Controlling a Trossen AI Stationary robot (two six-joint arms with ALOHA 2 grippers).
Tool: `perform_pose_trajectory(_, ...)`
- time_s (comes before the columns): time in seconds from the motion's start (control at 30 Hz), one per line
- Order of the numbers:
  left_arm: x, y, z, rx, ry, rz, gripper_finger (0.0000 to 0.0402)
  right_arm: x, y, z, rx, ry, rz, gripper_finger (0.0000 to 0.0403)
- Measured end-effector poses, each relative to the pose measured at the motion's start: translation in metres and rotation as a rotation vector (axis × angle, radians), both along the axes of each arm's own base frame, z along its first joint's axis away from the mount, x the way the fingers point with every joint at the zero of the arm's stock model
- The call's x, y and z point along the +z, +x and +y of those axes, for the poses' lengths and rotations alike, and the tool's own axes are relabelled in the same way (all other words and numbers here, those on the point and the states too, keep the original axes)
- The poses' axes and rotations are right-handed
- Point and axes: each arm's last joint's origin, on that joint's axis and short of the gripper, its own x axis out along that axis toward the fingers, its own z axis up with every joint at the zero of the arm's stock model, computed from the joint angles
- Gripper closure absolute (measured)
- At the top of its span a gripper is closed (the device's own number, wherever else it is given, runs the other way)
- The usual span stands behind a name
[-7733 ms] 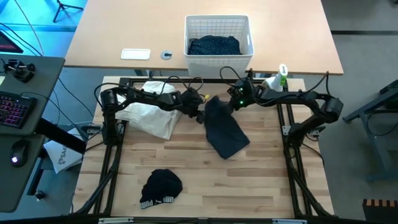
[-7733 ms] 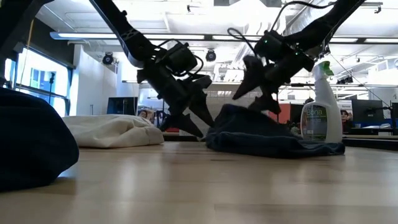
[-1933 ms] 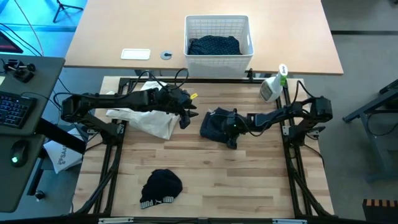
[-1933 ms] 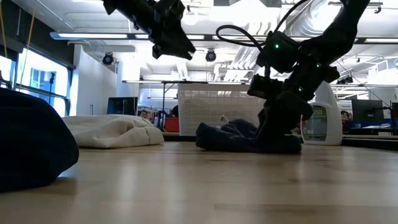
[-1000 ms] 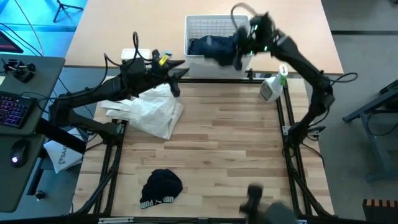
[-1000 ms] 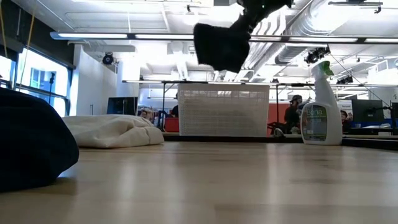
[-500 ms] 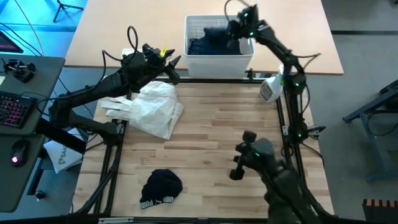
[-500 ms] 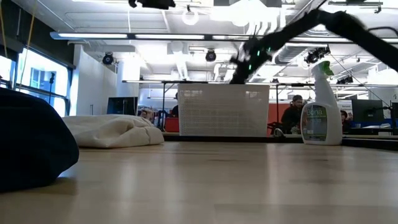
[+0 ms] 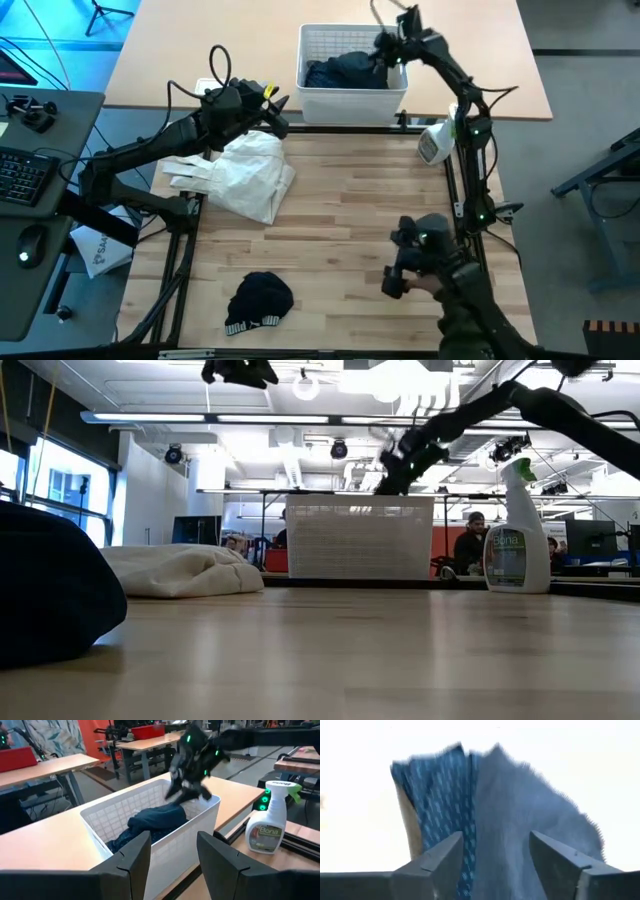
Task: Fold laundry
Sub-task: Put the blue shorts into the laundry bin
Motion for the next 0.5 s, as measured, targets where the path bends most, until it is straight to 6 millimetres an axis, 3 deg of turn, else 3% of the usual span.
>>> perform_pose_trajectory(0.1,0.0,0.0,0.0,0.004,-0.017,-0.017,0.0255,0.024,-0.007,-0.003,-0.015,-0.011,-0.1,0.0156)
perform_pose_trajectory(0.23,0.0,0.0,0.0,0.005,-0.019,-0.017,0.0255,0.031,-0.007,-0.017,-0.186,0.02,-0.264,0.0158)
perform_pose_trajectory(0.33,-0.001,0.0,0.0,0.01,-0.027,-0.021,0.0255,0.009,0.002,-0.028,-0.312,0.089,-0.272,0.0188)
perform_pose_trajectory(0.5,-0.005,-0.001,0.0,0.026,-0.088,-0.039,0.0255,-0.057,0.029,-0.033,-0.355,0.227,-0.128,0.0281)
